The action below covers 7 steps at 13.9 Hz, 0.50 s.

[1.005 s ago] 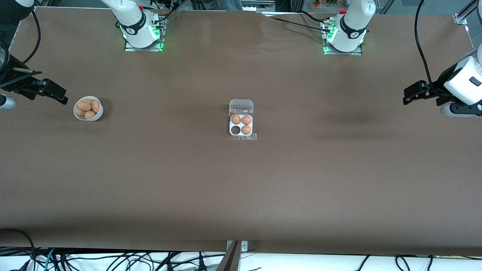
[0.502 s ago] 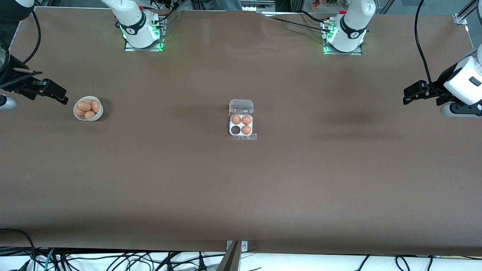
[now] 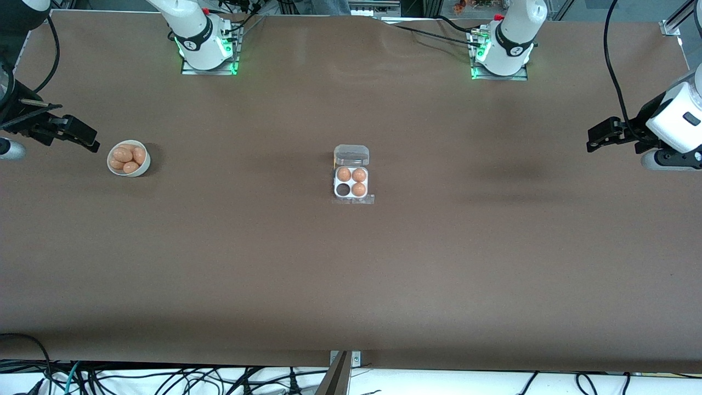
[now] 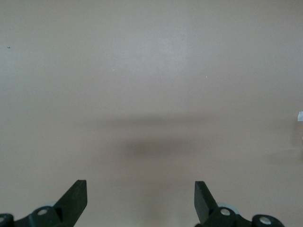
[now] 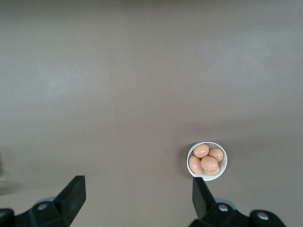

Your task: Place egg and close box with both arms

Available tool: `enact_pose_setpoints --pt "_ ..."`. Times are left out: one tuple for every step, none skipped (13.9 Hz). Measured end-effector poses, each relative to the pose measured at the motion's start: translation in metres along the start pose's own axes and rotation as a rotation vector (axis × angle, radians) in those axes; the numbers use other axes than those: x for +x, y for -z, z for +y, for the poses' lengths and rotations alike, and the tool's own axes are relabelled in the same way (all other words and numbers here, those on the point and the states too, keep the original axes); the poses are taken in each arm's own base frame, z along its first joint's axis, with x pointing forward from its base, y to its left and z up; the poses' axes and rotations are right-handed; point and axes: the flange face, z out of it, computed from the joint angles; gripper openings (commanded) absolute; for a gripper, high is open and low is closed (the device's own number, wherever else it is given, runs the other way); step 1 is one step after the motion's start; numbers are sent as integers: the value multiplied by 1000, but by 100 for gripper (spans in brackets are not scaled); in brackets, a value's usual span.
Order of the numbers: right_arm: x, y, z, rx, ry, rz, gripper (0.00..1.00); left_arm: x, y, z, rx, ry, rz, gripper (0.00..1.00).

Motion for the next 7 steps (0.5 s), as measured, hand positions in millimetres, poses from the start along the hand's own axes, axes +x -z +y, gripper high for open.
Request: enact_pose_setpoints --pt "0 0 0 0 0 0 100 0 0 0 0 0 0 100" --pt "0 0 0 0 0 0 100 0 0 0 0 0 -1 100" --pt "0 0 0 0 0 0 100 0 0 0 0 0 -1 100" --pt "0 0 0 0 0 0 100 0 0 0 0 0 -3 100" --pt "0 0 0 0 0 0 100 0 0 0 0 0 -4 100" --pt "0 0 0 0 0 0 100 0 0 0 0 0 -5 100" --pt "0 0 0 0 0 0 100 -1 0 0 0 0 -5 100"
